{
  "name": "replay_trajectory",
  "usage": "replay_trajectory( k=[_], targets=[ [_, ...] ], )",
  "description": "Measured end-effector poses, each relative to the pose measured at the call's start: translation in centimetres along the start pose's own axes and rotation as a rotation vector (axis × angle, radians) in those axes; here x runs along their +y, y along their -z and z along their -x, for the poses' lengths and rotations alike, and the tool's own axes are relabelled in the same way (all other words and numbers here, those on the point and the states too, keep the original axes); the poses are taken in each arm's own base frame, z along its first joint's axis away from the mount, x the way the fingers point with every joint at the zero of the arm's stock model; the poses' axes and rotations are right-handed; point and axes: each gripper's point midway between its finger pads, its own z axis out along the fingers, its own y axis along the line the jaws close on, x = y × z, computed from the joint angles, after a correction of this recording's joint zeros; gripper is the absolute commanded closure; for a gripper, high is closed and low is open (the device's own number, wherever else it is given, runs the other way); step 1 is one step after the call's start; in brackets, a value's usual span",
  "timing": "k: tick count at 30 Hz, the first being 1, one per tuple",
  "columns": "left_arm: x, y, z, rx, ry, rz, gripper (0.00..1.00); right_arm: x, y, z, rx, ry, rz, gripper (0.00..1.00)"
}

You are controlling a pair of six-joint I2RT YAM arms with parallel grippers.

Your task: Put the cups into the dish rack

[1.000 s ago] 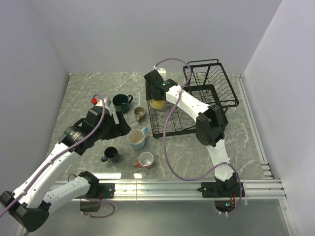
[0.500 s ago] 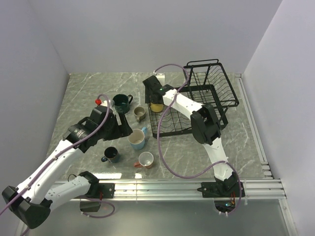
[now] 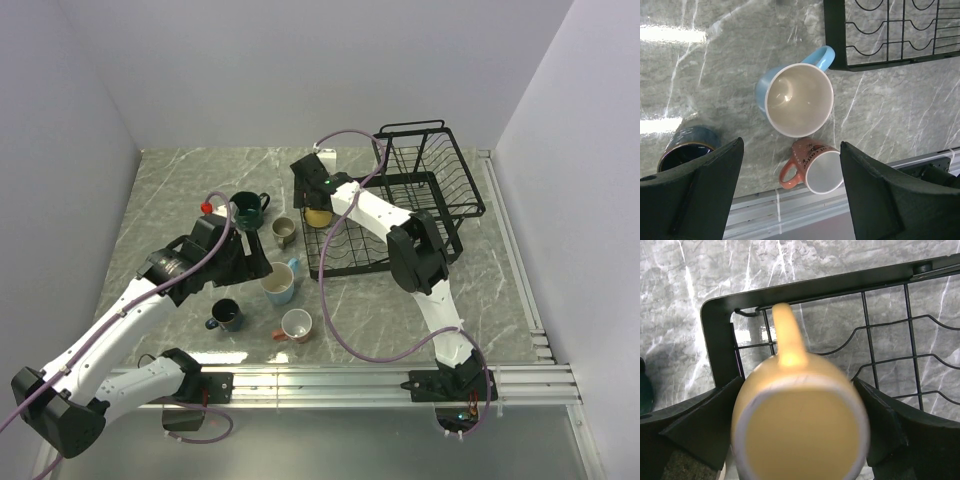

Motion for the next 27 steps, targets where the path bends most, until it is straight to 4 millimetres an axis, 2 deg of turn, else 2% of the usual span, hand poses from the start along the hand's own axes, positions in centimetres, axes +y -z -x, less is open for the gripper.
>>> replay_trajectory(
  k=[9, 14, 23, 27],
  targets=[
    [0.1, -0.5, -0.2, 0.001, 0.002, -0.004, 0.17, 0.1, 0.2, -0.1, 0.005, -0.001, 0.010, 0.02],
    [0.1, -0.5, -0.2, -0.002, 0.001, 0.000, 0.17, 0.2, 1.4, 0.5, -0.003, -0.005, 0.024, 0.01],
    [0.0, -1.8, 0.1, 0.009, -0.011, 0.018, 0.16, 0.5, 7.3, 3.9, -0.067, -0.031, 0.081, 0.00],
    [-0.2, -2.9, 1.5, 0.014, -0.034, 0.052, 0.18, 0.0, 9.7, 4.6, -0.070, -0.030, 0.083, 0.00]
  ],
)
